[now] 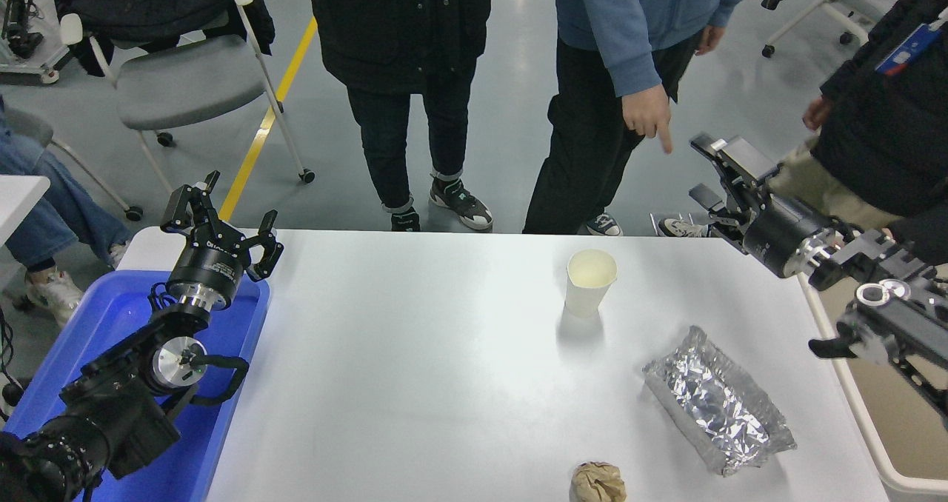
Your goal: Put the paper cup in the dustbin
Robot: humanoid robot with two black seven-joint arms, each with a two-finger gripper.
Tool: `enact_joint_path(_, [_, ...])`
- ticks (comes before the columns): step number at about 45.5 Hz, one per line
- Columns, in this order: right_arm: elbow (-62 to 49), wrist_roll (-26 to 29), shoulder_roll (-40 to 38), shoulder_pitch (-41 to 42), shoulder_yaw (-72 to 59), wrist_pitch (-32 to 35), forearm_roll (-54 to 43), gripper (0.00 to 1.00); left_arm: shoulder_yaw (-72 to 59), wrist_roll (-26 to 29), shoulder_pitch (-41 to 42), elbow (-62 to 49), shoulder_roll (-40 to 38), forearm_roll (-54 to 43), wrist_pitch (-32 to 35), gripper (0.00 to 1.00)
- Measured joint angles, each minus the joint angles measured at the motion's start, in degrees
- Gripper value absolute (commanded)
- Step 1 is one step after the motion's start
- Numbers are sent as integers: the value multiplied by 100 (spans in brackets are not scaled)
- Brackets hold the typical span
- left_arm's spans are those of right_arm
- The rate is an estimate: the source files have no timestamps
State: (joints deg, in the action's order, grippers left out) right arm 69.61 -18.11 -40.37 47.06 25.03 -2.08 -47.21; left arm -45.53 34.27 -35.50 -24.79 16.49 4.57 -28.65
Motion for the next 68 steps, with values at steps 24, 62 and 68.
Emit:
enact_joint_path(24, [-607, 34, 1130, 3213, -4744, 17, -615, 98, 0, 0, 0, 1, -1, 1, 0, 100])
enact_joint_path(62, [-3707, 797, 3633, 2717, -6823, 150, 375, 98, 0, 0, 0, 0, -2, 1, 0, 100])
enact_joint_path(68, [-4194, 815, 3818, 2403, -6851, 154, 399, 99, 0, 0, 0, 0, -2, 0, 0, 100])
